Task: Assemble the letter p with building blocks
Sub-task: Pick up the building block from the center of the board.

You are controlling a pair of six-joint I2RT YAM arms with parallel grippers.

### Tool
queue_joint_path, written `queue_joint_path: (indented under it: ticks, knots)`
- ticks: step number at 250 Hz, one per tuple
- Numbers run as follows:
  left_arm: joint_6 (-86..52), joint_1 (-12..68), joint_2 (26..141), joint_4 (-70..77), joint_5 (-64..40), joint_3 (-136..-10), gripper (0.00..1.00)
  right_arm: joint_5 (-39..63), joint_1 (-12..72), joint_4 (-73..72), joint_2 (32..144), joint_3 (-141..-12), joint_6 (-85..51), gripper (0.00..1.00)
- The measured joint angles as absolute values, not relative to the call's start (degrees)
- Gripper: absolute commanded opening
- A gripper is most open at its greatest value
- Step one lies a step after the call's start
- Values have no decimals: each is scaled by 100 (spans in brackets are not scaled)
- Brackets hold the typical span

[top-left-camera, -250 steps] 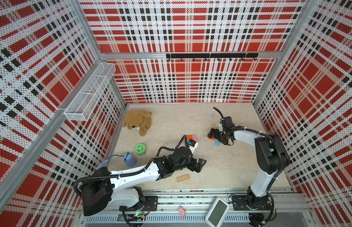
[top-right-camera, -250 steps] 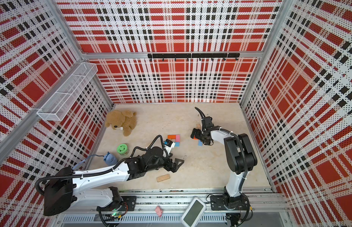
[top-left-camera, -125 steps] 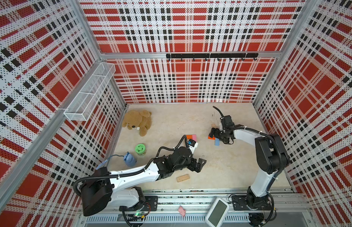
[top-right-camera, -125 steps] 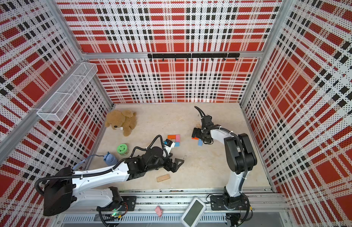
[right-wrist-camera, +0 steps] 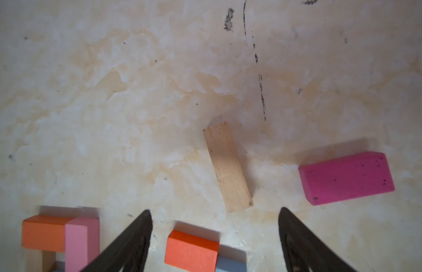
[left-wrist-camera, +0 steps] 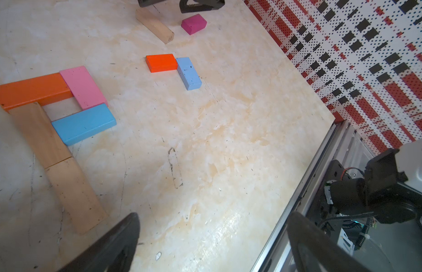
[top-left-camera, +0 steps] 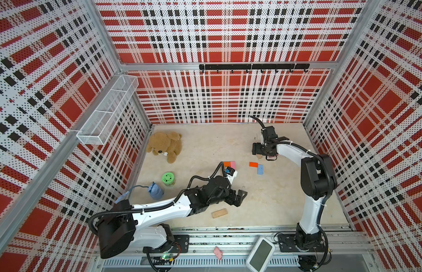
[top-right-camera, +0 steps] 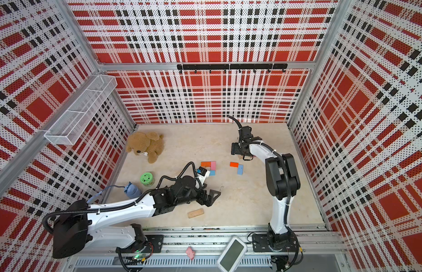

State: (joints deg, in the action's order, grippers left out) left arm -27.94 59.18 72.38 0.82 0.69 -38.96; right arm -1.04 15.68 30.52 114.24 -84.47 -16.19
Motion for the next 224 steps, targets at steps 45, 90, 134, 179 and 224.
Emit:
queue_joint_path:
  ticks: [45,90,134,179,224]
  knots:
    - [-2797,5916,7238,80,67,-3896,100,-207,1568,3299,11808,-8746,-1413,72]
    - [-2794,5916,7238,80,67,-3896,99,-224,1568,3435,12086,-8973,-1297,63]
    - [-2794,5916,7238,80,67,-3896,99,-235,1579,3511,12230,-9035,-1210,51]
    - [-2794,5892,7238,80,67,-3896,100,-346,1653,3588,12300,-9076,-1151,42]
    - [-2794,5885,7238,80,67,-3896,99,-390,1682,3607,12326,-9124,-1144,33]
